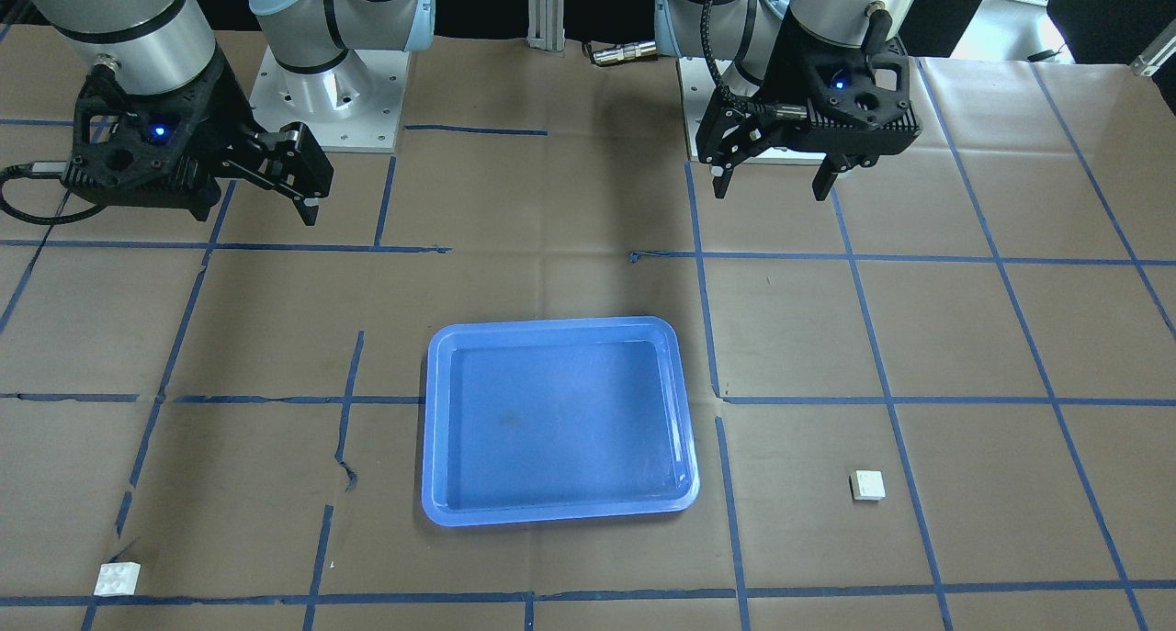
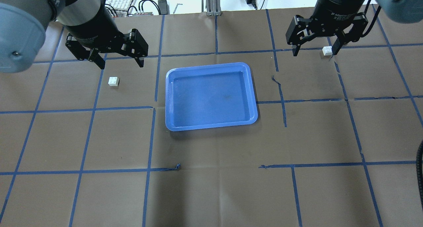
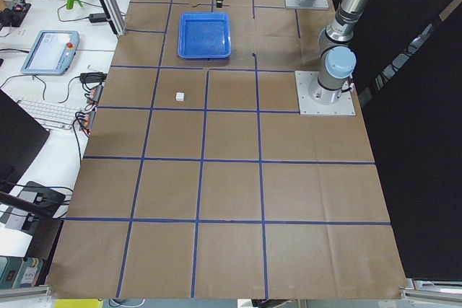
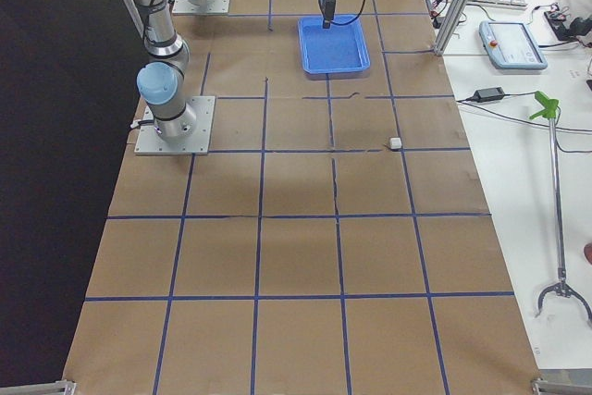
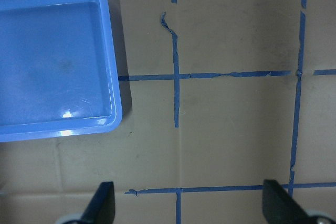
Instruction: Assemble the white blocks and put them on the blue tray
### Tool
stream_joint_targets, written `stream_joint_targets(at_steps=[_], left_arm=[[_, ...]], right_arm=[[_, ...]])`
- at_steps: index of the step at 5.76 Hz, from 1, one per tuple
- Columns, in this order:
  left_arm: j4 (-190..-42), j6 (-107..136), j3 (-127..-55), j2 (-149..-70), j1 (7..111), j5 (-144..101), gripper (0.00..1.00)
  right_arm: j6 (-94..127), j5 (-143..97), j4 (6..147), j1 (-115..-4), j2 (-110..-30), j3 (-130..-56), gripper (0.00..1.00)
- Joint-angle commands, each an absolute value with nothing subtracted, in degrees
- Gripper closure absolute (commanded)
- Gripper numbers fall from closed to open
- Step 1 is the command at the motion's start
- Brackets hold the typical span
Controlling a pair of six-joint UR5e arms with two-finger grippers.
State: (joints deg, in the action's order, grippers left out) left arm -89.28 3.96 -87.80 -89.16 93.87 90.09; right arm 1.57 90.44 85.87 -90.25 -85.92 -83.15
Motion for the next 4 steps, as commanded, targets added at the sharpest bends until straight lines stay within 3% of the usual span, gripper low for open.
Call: stream_joint_targets(at_steps=[1,2,4], left_arm=[[-89.2,4.0,-87.8,-89.1,93.9,90.1,0.01],[-89.1,3.8,-88.3,-89.1,93.3,90.1,0.01],[-88.2,0.4,-88.4,-91.9,81.9,89.0,0.01]], right_arm=[[1.7,90.5,85.9,-90.3,-85.9,-83.1,0.0],[1.7,90.5,85.9,-90.3,-85.9,-83.1,0.0],[1.7,90.4,85.9,-90.3,-85.9,-83.1,0.0]])
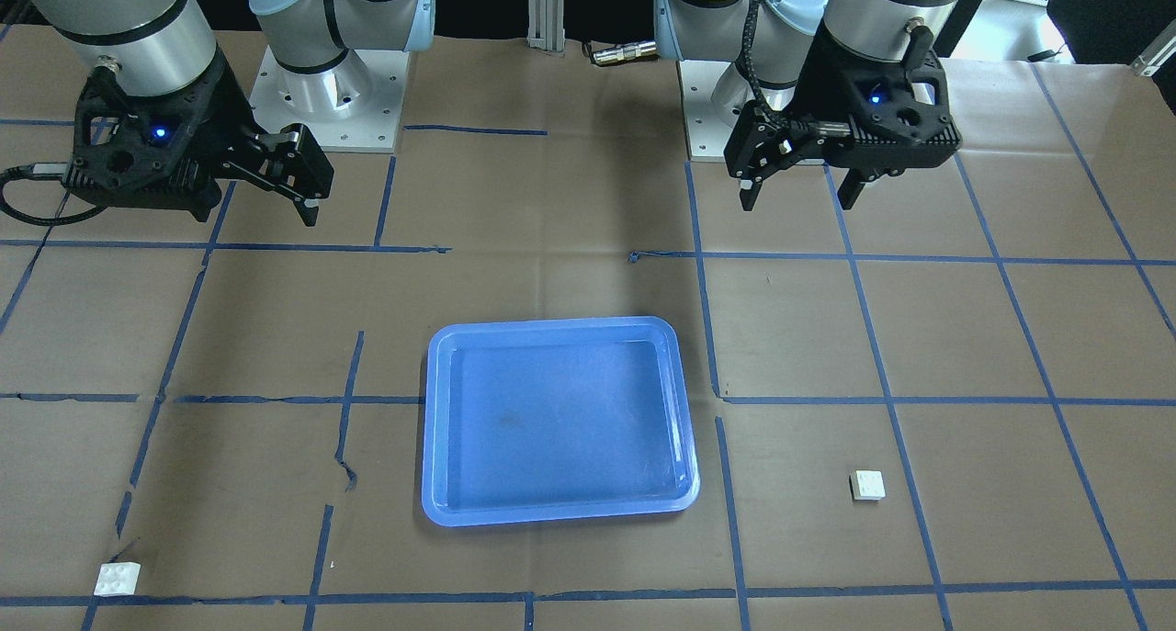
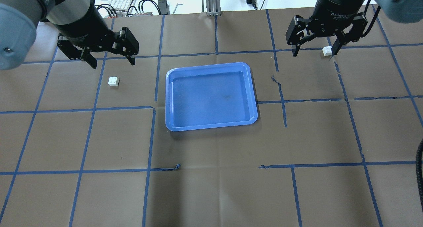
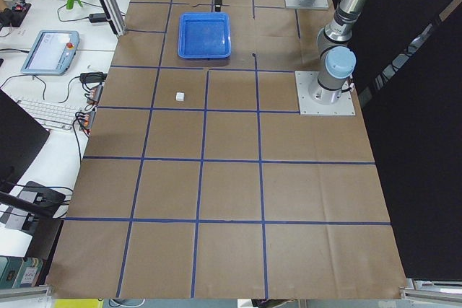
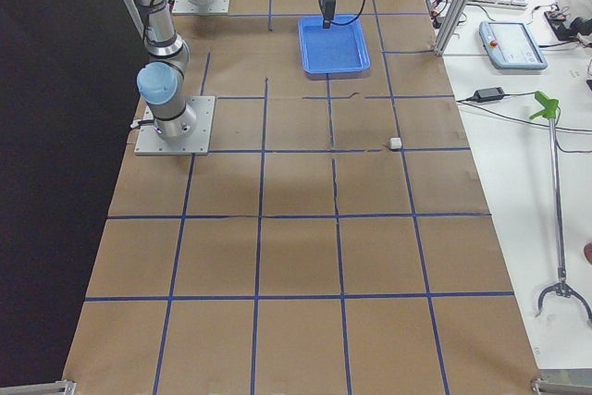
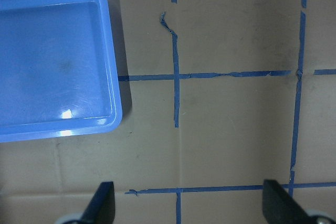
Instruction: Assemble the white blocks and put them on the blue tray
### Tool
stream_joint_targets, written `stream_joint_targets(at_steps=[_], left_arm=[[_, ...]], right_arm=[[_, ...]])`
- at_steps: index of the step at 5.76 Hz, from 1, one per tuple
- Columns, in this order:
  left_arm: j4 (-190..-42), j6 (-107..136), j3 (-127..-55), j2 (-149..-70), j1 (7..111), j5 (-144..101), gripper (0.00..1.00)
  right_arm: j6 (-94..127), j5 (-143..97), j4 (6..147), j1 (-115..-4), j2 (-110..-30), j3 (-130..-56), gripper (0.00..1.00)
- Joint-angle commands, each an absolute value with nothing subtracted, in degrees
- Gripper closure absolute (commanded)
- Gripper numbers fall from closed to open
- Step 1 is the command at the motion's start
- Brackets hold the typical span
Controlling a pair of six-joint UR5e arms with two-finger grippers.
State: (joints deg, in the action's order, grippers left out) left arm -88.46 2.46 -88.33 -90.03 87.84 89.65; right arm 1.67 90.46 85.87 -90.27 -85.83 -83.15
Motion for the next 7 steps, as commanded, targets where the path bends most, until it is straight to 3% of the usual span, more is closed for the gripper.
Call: stream_joint_targets(at_steps=[1,4,6,7], left_arm=[[-84.2,-6.4,-87.5,-98.5,79.5,89.0,0.01],[-60.9,-17.8,-90.8,-115.6,75.3,89.1,0.01],[-44.3,-20.7,-96.3,-123.3,75.1,89.3,0.01],[-42.8,-20.7,-96.8,-123.8,75.1,89.5,0.01]], right_arm=[[1.3,90.4,85.9,-90.3,-86.0,-83.1,0.0],[-14.7,90.5,87.7,-89.7,-85.3,-82.9,0.0],[-34.1,90.4,88.3,-87.2,-83.2,-82.7,0.0],[-47.7,90.4,91.7,-84.1,-81.5,-82.4,0.0]])
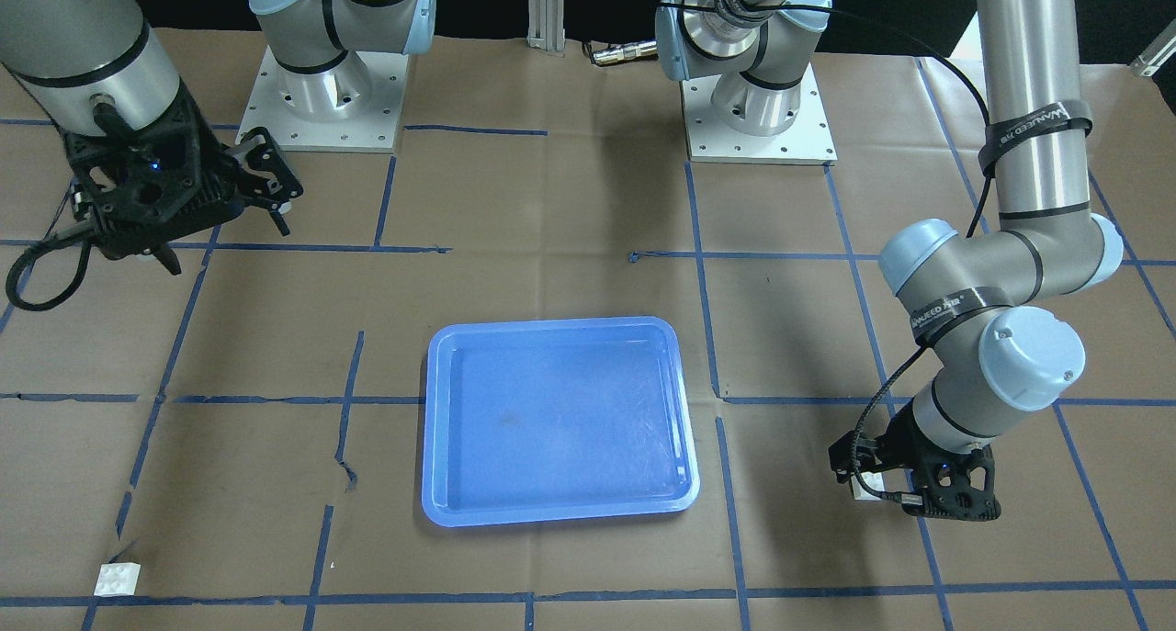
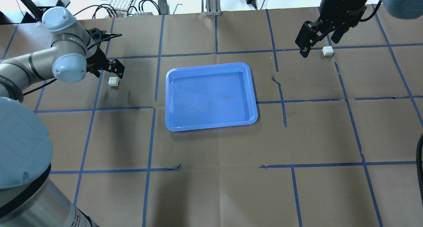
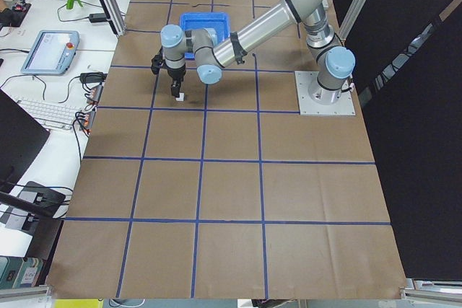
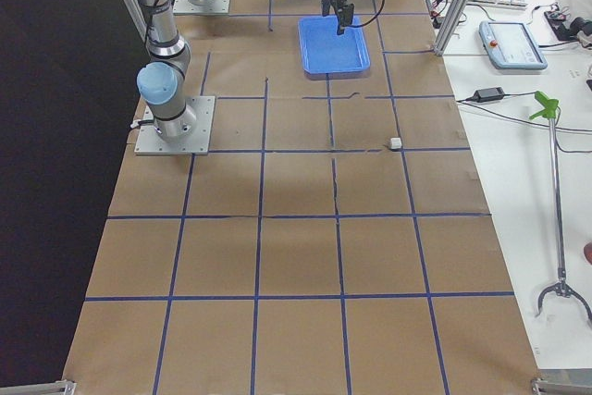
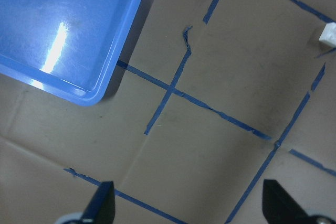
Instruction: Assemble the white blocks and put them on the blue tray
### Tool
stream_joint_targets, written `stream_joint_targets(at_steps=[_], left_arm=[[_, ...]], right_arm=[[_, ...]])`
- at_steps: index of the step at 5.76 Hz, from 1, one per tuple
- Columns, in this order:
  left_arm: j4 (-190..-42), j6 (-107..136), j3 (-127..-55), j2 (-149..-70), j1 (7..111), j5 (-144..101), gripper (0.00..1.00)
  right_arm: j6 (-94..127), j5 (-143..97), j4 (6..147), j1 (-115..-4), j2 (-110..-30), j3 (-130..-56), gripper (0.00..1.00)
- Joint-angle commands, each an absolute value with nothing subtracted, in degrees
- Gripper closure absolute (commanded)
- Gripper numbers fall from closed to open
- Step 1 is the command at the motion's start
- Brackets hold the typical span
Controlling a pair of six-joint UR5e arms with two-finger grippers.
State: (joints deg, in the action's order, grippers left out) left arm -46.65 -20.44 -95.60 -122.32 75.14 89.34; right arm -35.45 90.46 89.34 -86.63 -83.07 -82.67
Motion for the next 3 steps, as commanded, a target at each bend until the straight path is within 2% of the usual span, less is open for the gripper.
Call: stream_joint_targets(at_steps=[1,2,3], left_arm=[[-42.9,-21.0,-96.9,-123.8,75.1,89.6,0.04],[-43.1,-21.2,-96.6,-123.8,75.1,89.6,0.44],[-43.2,-20.8,-95.9,-123.8,75.0,89.5,0.83]], right_arm=[[-58.9,90.3,93.4,-80.8,-79.6,-82.2,0.0],[-72.4,87.3,93.6,-78.6,-76.8,-81.0,0.0],[-85.7,87.0,93.6,-76.2,-72.5,-76.7,0.0]])
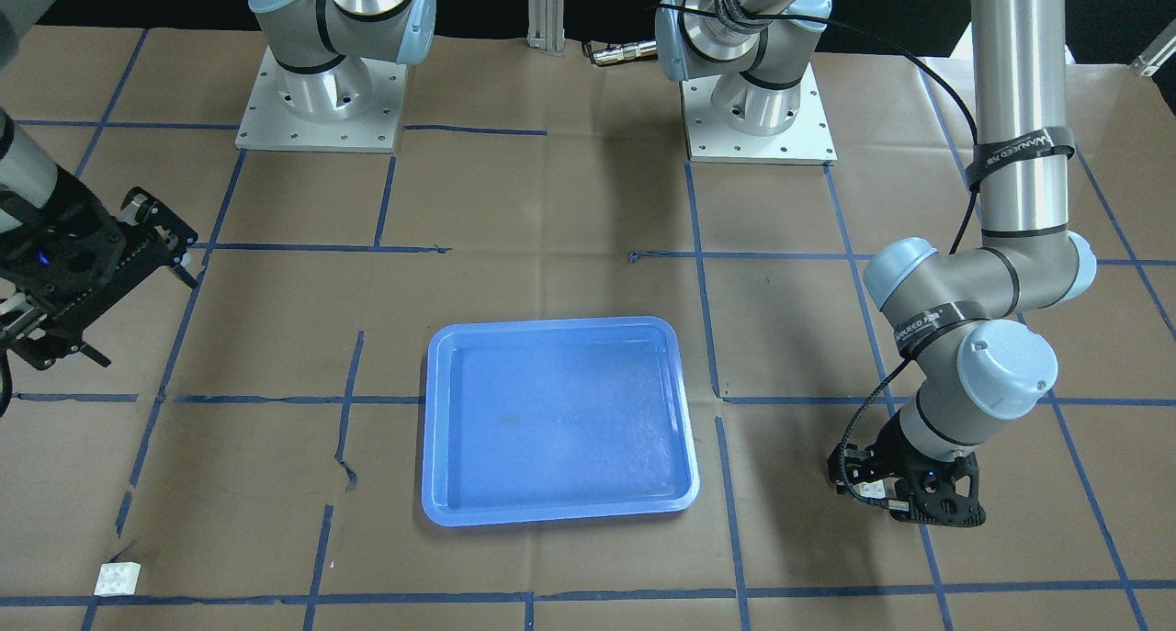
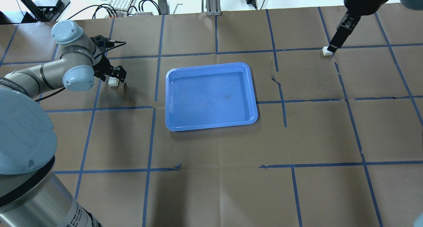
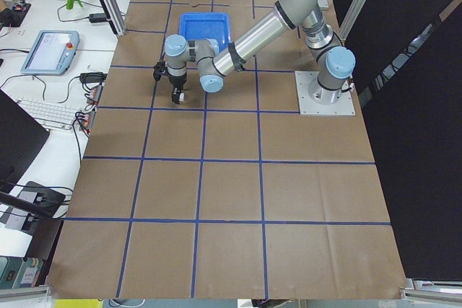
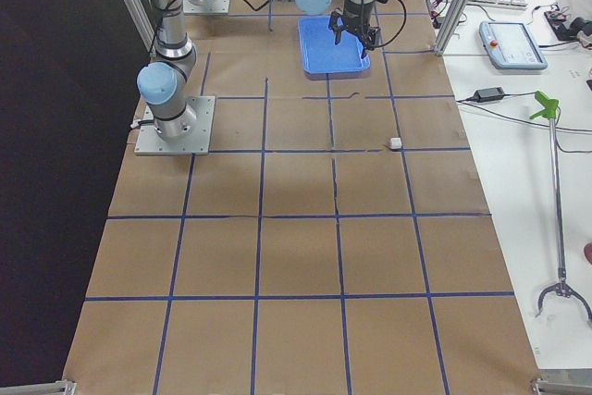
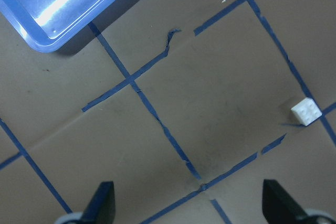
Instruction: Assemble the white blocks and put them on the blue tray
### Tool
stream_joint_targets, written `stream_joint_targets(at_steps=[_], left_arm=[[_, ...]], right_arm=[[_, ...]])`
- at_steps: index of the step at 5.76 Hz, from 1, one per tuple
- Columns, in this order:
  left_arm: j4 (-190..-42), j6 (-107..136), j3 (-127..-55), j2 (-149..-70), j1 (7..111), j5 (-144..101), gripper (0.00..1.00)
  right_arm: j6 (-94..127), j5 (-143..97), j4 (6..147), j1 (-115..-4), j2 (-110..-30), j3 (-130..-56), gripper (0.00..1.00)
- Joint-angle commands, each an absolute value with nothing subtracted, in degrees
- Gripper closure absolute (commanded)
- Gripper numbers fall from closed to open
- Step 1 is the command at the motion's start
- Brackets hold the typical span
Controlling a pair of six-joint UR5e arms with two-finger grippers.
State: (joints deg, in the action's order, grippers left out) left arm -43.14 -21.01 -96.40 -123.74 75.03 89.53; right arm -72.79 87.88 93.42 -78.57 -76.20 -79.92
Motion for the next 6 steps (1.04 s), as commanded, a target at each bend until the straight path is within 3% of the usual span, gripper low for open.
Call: stream_joint_targets(at_steps=[1,3,6], left_arm=[[-43.5,-21.2,-95.8,-123.7,75.0,89.4,0.95],[-43.7,-26.2,-95.4,-121.8,75.8,89.0,0.98],[-43.8,-42.7,-94.7,-118.6,93.2,86.6,0.96]], right_arm=[[-99.5,84.5,93.6,-73.4,-66.0,-70.2,0.0],[-113.2,80.1,93.0,-69.4,-53.9,-56.7,0.01],[-120.1,68.9,87.9,-63.7,-44.9,-54.2,0.01]])
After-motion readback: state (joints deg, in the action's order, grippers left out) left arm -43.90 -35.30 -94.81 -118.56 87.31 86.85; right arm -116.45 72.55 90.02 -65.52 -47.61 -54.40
